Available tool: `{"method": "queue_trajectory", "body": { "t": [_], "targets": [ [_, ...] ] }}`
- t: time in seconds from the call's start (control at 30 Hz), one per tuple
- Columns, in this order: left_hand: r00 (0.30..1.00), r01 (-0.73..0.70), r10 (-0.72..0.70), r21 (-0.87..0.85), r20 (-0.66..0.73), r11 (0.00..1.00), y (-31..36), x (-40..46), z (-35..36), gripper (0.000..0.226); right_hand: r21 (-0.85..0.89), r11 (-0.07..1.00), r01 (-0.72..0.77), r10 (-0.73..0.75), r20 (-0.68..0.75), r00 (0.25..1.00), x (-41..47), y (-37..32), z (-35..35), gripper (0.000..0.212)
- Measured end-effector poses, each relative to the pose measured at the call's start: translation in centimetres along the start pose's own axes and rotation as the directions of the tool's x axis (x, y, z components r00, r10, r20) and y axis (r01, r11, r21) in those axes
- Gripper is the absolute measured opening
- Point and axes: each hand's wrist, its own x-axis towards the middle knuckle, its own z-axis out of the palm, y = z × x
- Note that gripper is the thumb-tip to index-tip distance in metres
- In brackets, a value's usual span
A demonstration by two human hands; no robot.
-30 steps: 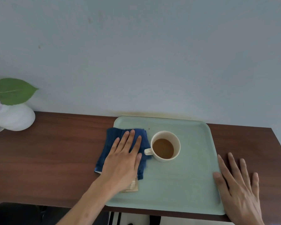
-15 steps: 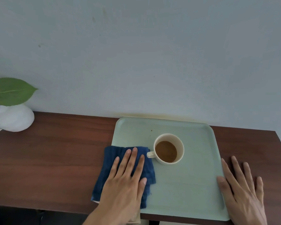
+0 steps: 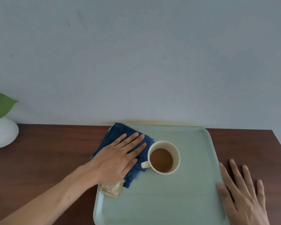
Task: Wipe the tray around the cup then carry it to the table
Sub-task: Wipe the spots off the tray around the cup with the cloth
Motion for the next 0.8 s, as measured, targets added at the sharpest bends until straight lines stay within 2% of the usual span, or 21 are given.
{"method": "queue_trajectory", "body": {
  "t": [0.2,0.43,0.63,0.8],
  "targets": [
    [0.985,-0.170,0.170,0.004,-0.018,0.985,-1.8,2.0,-0.7,0.058,-0.042,0.999,0.006,-0.010,-0.101,0.995,0.4,-0.5,0.1,0.073],
    [0.958,-0.285,0.286,-0.031,0.032,0.958,-2.7,4.6,-1.5,0.058,-0.085,0.996,-0.005,-0.014,-0.231,0.973,0.7,-1.3,0.8,0.070],
    [0.954,-0.300,0.300,0.003,0.010,0.954,-2.8,5.0,-1.4,0.058,-0.041,0.999,0.005,-0.008,-0.070,0.998,1.0,-0.1,0.4,0.070],
    [0.963,-0.269,0.269,0.000,-0.013,0.963,-2.7,4.2,-1.0,0.058,-0.012,1.000,0.003,-0.004,-0.014,1.000,0.9,0.7,0.5,0.066]
  ]
}}
